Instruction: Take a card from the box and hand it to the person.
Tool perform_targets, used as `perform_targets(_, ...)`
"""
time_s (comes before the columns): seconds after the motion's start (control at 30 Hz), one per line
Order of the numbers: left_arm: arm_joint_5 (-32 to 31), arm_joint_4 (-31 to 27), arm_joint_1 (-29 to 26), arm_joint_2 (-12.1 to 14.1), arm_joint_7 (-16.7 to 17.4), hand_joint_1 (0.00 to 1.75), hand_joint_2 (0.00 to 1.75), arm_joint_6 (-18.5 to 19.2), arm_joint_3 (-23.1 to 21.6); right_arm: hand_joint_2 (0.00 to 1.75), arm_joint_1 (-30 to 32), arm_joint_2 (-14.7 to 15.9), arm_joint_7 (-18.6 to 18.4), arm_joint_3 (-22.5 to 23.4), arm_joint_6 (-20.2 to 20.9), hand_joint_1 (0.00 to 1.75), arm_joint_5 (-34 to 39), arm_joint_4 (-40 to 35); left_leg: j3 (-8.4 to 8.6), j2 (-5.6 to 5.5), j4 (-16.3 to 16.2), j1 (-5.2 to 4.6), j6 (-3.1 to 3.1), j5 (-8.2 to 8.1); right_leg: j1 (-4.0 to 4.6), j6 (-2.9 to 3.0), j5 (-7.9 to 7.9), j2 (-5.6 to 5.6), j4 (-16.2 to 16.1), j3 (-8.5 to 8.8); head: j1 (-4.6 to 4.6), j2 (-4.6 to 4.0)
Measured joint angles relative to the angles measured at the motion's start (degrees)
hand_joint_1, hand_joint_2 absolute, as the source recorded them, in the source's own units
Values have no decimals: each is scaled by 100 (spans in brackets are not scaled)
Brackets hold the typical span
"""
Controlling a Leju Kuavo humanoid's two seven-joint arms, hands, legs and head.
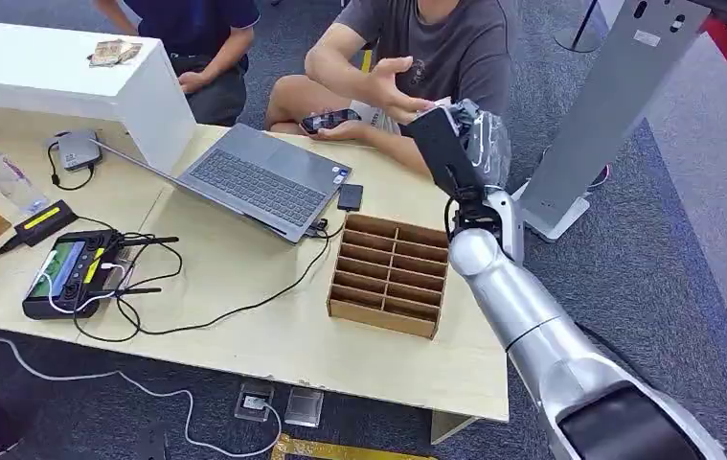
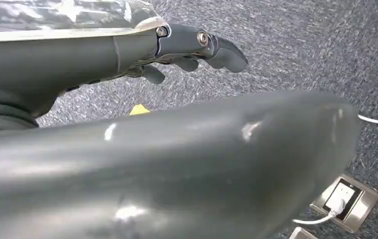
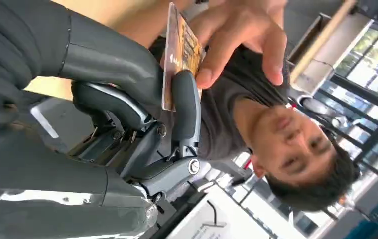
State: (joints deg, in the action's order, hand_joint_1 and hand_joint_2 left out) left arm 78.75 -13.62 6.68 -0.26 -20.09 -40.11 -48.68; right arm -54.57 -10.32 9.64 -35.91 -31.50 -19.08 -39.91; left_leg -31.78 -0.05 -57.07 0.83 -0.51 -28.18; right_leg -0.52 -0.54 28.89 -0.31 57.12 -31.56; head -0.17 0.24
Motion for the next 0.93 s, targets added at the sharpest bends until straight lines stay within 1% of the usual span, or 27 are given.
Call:
perform_targets(0.17,0,0,0,0,13,0,0,-2,0,175,-26,-142,37,-11,103,157,0,361,0,0,0,0,0,0,0,0,0,-1,0,0,0,0)
perform_targets(0.2,0,0,0,0,13,0,0,-2,0,175,-27,-162,44,-13,112,150,0,407,-1,-1,0,0,0,0,0,0,0,-1,0,0,0,0)
perform_targets(0.23,0,0,0,0,18,0,0,-2,0,175,-30,-184,50,-13,125,101,0,449,-1,-1,0,0,0,0,0,0,0,-1,0,0,0,0)
perform_targets(0.27,0,2,0,0,24,0,0,-2,0,175,-35,-206,55,-15,142,38,2,488,-1,-1,0,0,0,0,0,0,0,-1,1,0,2,0)
perform_targets(0.3,0,4,1,0,37,0,0,-2,0,175,-41,-232,57,-17,153,0,4,527,-1,-1,0,0,0,0,0,0,0,0,1,0,2,0)
perform_targets(0.8,0,59,16,0,103,0,0,-7,2,175,-70,-459,280,-24,133,0,17,785,0,0,0,0,0,0,0,0,0,0,2,0,0,0)
perform_targets(0.93,0,87,25,-2,103,0,0,-7,2,175,-44,-479,444,-24,-17,0,61,774,1,0,-1,0,0,0,0,0,0,0,2,0,0,0)
